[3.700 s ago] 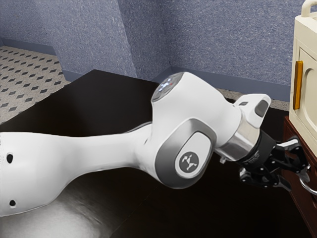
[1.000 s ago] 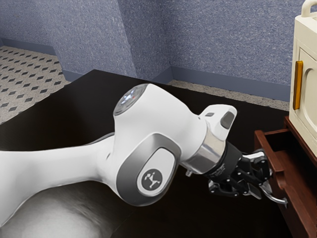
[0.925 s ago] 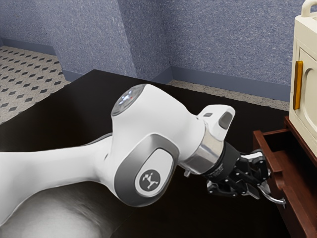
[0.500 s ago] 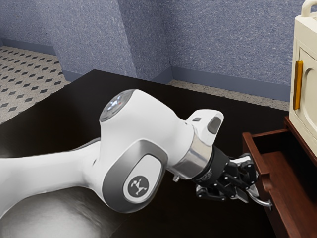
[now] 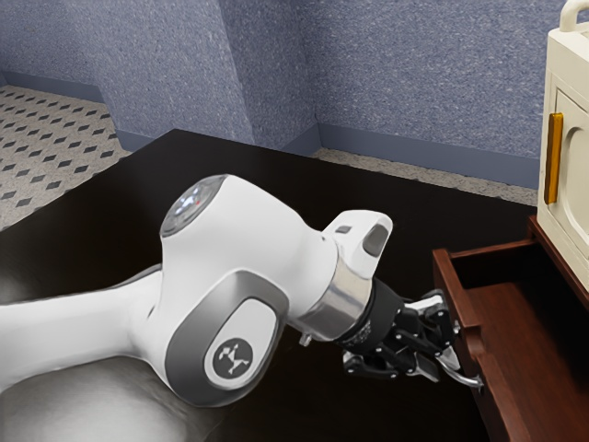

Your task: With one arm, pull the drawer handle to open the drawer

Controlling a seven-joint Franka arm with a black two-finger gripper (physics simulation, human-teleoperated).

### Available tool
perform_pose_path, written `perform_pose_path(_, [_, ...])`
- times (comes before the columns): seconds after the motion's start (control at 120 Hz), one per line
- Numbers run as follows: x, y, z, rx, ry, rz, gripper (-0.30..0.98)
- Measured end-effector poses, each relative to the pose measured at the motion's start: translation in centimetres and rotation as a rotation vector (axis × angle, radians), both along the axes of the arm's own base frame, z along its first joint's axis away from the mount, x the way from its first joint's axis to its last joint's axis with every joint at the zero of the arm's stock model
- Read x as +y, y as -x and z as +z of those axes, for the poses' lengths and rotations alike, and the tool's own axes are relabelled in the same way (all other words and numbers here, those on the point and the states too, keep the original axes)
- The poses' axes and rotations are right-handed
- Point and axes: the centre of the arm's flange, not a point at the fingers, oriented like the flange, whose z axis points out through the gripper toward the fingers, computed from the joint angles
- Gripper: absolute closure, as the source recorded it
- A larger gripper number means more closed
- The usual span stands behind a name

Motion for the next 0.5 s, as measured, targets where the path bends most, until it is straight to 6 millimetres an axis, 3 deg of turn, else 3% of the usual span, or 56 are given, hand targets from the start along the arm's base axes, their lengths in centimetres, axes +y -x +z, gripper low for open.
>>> perform_pose_path(0.5, [0.9, 2.2, 0.6, -0.013, -0.013, 0.008, 0.63])
